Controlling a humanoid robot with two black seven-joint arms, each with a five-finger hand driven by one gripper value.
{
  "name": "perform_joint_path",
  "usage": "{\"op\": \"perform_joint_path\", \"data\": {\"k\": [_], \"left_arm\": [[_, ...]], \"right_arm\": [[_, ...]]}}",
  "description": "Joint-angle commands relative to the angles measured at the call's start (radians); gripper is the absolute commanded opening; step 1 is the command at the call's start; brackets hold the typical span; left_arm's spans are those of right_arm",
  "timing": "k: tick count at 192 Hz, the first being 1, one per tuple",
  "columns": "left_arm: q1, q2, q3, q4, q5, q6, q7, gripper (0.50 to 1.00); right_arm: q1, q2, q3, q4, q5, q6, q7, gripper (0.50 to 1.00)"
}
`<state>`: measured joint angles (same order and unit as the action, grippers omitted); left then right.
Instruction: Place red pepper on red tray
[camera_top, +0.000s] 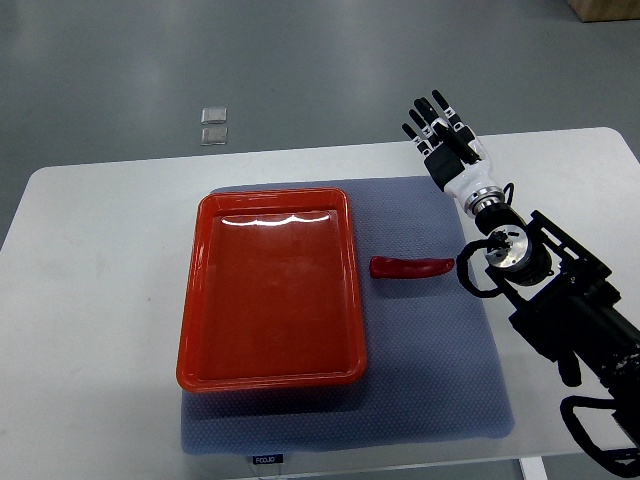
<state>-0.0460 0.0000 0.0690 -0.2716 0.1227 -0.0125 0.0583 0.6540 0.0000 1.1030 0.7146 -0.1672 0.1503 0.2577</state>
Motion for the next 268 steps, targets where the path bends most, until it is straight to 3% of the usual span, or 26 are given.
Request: {"op": "perform_joint_path", "data": {"k": [1,45,77,99,135,170,211,242,268], "left_arm": [[0.000,0.000,0.000,0.000,0.000,-0.001,0.000,1.000],[0.000,0.000,-0.001,0.000,0.000,0.000,0.000,1.000],[0.000,0.000,0.000,0.000,0.000,0.000,0.000,1.000],[0.000,0.000,-0.001,0.000,0.000,0.000,0.000,1.000],[-0.002,0.000,0.000,0.000,0.000,-0.001,0.000,1.000],[-0.002,0.000,0.000,-0.001,0.003,-0.001,0.000,1.000],[-0.003,0.000,0.000,0.000,0.002,-0.001,0.000,1.000],[-0.003,0.000,0.000,0.002,0.002,-0.001,0.000,1.000],[-0.003,0.000,0.000,0.000,0.002,-0.001,0.000,1.000]], "right_arm": [[0.001,0.000,0.000,0.000,0.000,0.000,0.000,0.917],[0.002,0.000,-0.011,0.012,-0.012,0.009,-0.002,0.917],[0.032,-0.058,-0.041,0.072,-0.083,0.075,-0.014,0.917],[0.121,-0.160,-0.227,0.098,-0.276,0.103,-0.051,0.917],[0.367,-0.336,-0.751,0.164,-0.603,0.143,-0.129,0.917],[0.573,-0.391,-1.103,0.224,-0.690,0.160,-0.169,0.917],[0.671,-0.400,-1.241,0.319,-0.686,0.195,-0.239,0.917],[0.671,-0.440,-1.247,0.422,-0.673,0.201,-0.255,0.917],[0.662,-0.466,-1.259,0.444,-0.673,0.189,-0.255,0.917]]}}
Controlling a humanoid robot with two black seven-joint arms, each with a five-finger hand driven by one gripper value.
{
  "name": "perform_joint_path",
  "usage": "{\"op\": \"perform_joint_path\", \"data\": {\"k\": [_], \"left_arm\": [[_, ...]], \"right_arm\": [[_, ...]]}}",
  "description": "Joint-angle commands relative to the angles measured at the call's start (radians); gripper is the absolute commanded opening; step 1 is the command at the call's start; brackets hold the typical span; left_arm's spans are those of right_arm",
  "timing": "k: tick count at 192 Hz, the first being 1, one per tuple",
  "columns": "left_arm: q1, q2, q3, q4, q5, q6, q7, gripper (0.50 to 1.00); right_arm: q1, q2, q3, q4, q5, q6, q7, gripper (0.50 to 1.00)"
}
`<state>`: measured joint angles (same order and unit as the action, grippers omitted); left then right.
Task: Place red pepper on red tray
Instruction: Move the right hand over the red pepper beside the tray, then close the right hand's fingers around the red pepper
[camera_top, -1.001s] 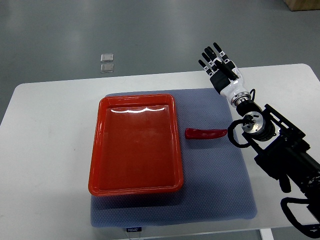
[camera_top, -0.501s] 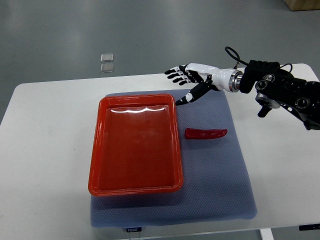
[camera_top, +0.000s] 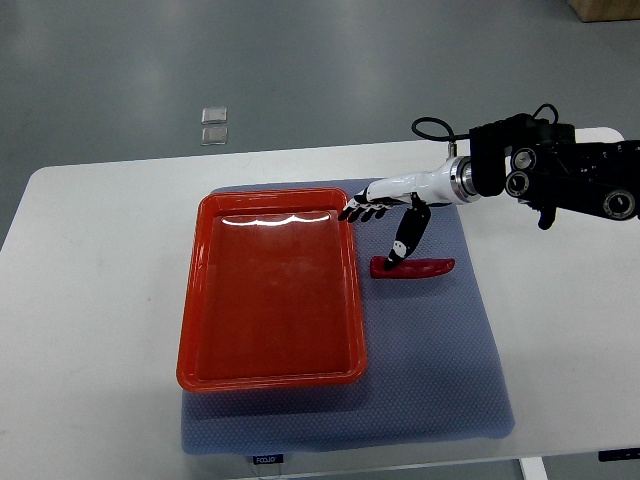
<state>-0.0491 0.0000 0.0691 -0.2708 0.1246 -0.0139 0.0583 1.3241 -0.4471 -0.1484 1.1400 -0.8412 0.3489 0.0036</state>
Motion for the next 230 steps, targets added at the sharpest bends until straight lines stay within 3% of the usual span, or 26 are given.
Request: {"op": "perform_joint_path", "data": {"k": [1,26,66,106,230], "left_arm": [[0.000,0.000,0.000,-0.001,0.000,0.000,0.000,1.000],[-0.001,0.000,0.000,-0.001,0.000,0.000,0.000,1.000],[-0.001,0.000,0.000,0.001,0.000,0.000,0.000,1.000],[-0.001,0.000,0.000,0.001,0.000,0.000,0.000,1.000],[-0.001,0.000,0.000,0.004,0.000,0.000,0.000,1.000]], "right_arm": [[-0.009,-0.021,-0.008,0.018,0.001,-0.011,-0.001,0.917],[-0.034,-0.021,-0.008,0.020,-0.002,-0.025,-0.001,0.915],[-0.115,-0.015,-0.005,0.017,-0.012,-0.137,0.001,0.913],[-0.157,-0.021,-0.005,0.015,-0.024,-0.191,0.004,0.909],[-0.175,-0.024,-0.013,0.007,-0.073,-0.211,0.004,0.852]]}}
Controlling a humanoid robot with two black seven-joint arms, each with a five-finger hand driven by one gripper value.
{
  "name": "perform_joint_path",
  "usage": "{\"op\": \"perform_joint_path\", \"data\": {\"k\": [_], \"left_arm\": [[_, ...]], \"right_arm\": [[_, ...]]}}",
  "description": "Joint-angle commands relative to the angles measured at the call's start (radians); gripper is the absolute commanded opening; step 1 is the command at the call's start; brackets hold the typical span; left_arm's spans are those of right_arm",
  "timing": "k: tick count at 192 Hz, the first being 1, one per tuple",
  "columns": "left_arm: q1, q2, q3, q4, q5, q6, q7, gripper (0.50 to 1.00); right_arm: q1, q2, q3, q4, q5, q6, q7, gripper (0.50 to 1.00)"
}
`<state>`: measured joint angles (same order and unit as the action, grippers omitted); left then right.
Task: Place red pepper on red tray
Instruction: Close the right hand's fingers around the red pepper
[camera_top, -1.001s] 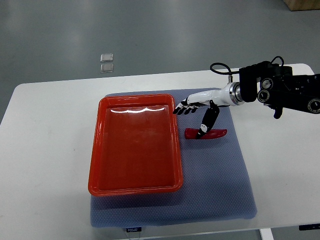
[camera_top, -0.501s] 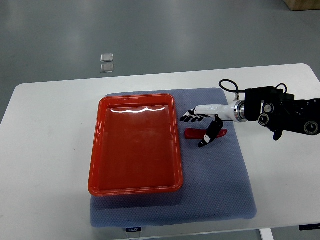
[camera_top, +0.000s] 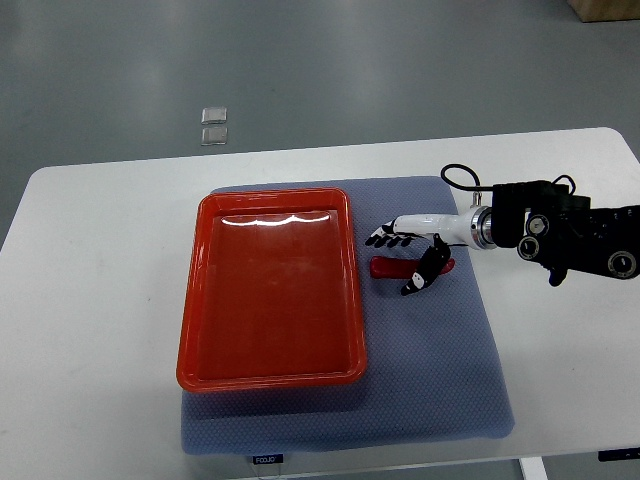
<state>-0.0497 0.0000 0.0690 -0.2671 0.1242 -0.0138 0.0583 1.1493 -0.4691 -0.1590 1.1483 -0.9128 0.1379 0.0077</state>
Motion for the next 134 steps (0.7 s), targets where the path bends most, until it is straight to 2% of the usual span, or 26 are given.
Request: {"op": "perform_joint_path", "data": {"k": [1,73,99,121,129,134], "left_arm": [[-0.001,0.000,0.000,0.000,0.000,0.000,0.000,1.000],[0.001,0.000,-0.002,0.003,0.000,0.002,0.000,1.000],[0.001,0.000,-0.002,0.003,0.000,0.000,0.000,1.000],[0.001,0.000,-0.002,0.003,0.000,0.000,0.000,1.000],[0.001,0.000,-0.002,0.003,0.000,0.000,0.000,1.000],[0.001,0.000,-0.002,0.003,0.000,0.000,0.000,1.000]], "right_arm": [[0.000,-0.002,-0.002,-0.001,-0.001,0.000,0.000,0.852],[-0.011,-0.008,-0.010,-0.001,-0.014,-0.001,-0.002,0.795],[-0.014,-0.008,-0.014,-0.001,-0.035,-0.011,-0.002,0.725],[-0.022,-0.008,-0.014,-0.001,-0.043,-0.012,0.000,0.707],[-0.025,-0.008,-0.014,-0.002,-0.044,-0.012,0.000,0.678],[-0.025,-0.008,-0.014,-0.002,-0.046,-0.012,0.000,0.644]]}}
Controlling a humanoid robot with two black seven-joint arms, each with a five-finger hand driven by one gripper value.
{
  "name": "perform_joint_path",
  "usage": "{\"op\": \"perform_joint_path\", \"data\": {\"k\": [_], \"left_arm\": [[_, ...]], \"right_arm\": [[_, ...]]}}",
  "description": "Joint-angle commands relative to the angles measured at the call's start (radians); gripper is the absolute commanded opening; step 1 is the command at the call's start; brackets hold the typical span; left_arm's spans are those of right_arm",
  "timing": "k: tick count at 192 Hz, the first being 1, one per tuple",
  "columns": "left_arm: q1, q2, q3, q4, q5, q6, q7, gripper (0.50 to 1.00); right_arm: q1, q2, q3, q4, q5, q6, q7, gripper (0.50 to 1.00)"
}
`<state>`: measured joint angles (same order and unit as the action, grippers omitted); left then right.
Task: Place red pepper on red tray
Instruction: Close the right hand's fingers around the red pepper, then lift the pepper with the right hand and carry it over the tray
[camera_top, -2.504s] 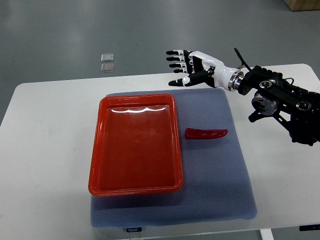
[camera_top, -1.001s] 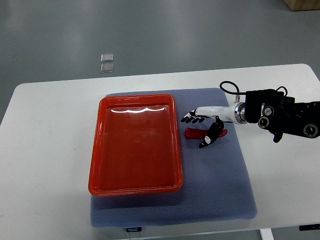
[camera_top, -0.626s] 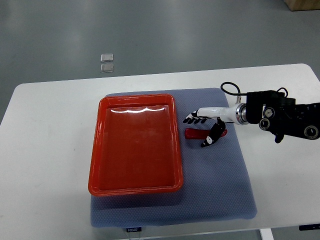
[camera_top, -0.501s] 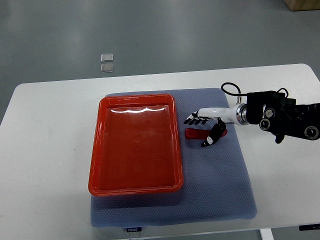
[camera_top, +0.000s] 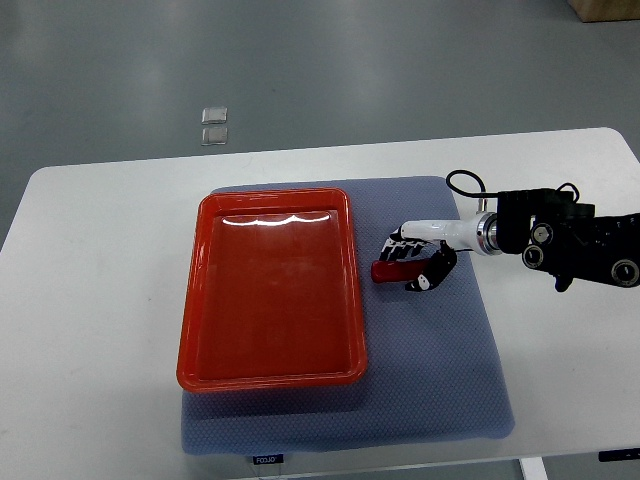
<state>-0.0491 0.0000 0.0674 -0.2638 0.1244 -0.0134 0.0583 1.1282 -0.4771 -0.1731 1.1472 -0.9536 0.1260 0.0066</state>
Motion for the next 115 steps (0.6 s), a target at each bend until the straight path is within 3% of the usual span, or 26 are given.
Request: {"op": "perform_joint_path", "data": {"k": [1,17,31,69,115], "left_arm": [[0.000,0.000,0.000,0.000,0.000,0.000,0.000,1.000],[0.000,0.000,0.000,0.000,0.000,0.000,0.000,1.000],[0.000,0.000,-0.001,0.000,0.000,0.000,0.000,1.000],[0.000,0.000,-0.001,0.000,0.000,0.000,0.000,1.000],[0.000,0.000,0.002,0.000,0.000,0.000,0.000,1.000]], "right_arm": [[-0.004,0.000,0.000,-0.001,-0.005,0.000,0.001,0.643],[-0.004,0.000,0.000,-0.001,-0.014,0.000,0.003,0.552],[-0.004,-0.003,0.001,-0.001,-0.028,-0.002,0.004,0.511],[0.022,-0.041,0.017,0.000,-0.016,0.001,0.006,0.500],[0.165,-0.028,0.015,-0.001,0.015,0.012,0.006,0.500]]}}
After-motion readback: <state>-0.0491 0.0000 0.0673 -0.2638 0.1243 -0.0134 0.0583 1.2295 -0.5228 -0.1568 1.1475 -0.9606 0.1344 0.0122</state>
